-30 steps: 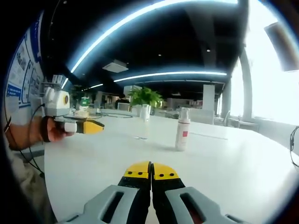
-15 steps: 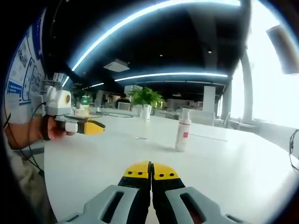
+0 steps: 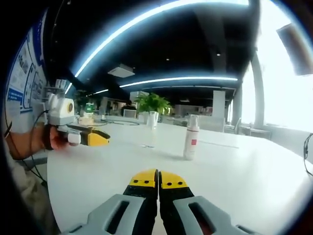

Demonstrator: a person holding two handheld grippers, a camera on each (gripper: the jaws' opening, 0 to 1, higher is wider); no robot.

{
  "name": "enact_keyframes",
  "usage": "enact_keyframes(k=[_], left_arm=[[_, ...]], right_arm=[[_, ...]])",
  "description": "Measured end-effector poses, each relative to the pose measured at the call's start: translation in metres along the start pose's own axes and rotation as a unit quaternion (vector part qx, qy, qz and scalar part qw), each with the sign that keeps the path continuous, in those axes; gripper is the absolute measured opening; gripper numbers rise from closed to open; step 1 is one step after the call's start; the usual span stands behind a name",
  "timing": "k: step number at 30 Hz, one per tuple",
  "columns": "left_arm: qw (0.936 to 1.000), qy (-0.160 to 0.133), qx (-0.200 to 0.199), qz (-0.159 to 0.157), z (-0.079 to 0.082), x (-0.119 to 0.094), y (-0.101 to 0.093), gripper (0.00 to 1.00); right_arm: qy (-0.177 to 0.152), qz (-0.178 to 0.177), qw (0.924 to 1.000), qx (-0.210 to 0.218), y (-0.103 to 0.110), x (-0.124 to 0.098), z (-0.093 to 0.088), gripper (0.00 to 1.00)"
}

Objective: Clamp pump bottle remove cover press pump head put on cover

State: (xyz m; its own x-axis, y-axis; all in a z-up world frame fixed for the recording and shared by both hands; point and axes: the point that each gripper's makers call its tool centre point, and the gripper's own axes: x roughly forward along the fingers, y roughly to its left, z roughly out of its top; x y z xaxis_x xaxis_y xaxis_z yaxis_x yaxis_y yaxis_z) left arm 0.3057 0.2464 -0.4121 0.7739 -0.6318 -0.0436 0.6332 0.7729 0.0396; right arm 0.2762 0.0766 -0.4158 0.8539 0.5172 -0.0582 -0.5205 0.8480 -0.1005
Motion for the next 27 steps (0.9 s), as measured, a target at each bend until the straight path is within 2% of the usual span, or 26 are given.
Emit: enact_keyframes(k=[10, 27], left_arm=[[1.0, -0.002, 0.006, 0.0, 0.0014, -0.001, -0.004, 0.09], [0.9998, 0.005, 0.017, 0.009, -0.0005, 0.0, 0.0008, 0.1]], right_arm=[[-0.002, -0.001, 1.0, -0.003, -0.0006, 0.0001, 0.0006, 0.0], [-0.007, 0.001, 1.0, -0.001, -0.0011, -0.0006, 0.0018, 0.0]])
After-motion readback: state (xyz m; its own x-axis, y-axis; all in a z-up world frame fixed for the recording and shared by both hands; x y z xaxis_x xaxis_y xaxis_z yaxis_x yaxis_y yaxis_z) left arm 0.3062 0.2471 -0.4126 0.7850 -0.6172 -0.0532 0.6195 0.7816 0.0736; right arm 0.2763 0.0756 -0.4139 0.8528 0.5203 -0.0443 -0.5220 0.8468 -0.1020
